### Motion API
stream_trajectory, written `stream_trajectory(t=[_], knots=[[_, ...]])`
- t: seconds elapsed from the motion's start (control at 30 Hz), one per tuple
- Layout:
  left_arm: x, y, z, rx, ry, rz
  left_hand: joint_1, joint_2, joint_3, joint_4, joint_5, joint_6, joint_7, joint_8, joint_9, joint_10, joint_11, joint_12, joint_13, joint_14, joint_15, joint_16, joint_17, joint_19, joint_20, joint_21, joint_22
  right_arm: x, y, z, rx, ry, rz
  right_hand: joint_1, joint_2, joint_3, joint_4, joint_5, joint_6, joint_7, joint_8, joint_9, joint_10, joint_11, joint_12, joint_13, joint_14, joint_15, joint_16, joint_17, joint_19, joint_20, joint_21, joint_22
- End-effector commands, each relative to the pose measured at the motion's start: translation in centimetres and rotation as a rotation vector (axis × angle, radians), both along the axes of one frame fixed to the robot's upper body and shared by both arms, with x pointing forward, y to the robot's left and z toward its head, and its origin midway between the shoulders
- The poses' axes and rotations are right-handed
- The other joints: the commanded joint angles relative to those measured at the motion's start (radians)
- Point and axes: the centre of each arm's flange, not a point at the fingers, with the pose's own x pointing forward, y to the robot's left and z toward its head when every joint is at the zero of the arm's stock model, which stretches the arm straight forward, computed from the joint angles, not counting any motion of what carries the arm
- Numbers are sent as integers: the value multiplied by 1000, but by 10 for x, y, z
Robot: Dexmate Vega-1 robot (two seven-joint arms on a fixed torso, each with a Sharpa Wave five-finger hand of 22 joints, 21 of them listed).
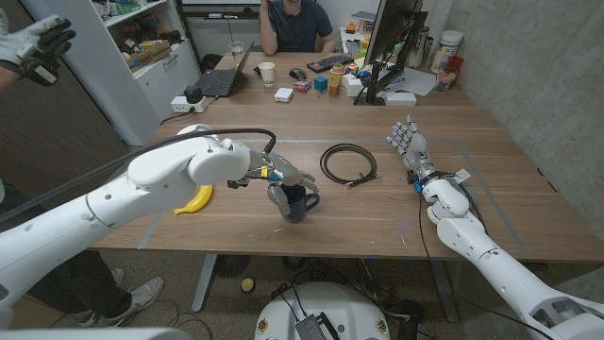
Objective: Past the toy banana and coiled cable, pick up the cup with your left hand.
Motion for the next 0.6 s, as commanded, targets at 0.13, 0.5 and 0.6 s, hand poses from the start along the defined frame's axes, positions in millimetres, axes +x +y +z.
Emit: stream_trajectory(t=[0.13, 0.5, 0.6], knots=[[15, 5, -12, 22, 34, 40, 6, 10, -5, 0, 0, -12, -5, -2, 2, -8, 11, 2, 2, -2, 15, -1, 5, 1, 1, -3, 1, 5, -4, 0, 17, 6, -18, -6, 3, -6, -3, 4, 0, -3, 6, 2, 7, -5, 6, 3, -3, 8, 2, 3, -6, -2, 1, 1], [24, 6, -20, 30, 28, 44, 13, 15, -7, -2, 0, -22, -5, -4, 2, -14, 23, 0, 2, -4, 32, -2, 5, 1, 1, -3, 2, 9, -3, 3, 10, 6, -15, -4, 4, -7, -4, 6, 4, 2, 8, 2, 10, -1, 7, 3, 1, 13, 3, 3, -5, 0, 2, 1], [22, 5, -23, 25, -13, 25, 30, 32, -3, -6, 1, -2, -3, 6, 3, 11, 29, 11, 2, 16, 34, 6, 4, 22, -1, 7, 5, 10, -3, 3, 11, 7, -15, -4, 5, -6, -4, 6, 4, 3, 8, 2, 11, -2, 7, 3, 1, 13, 3, 2, -6, 0, 2, 1]])
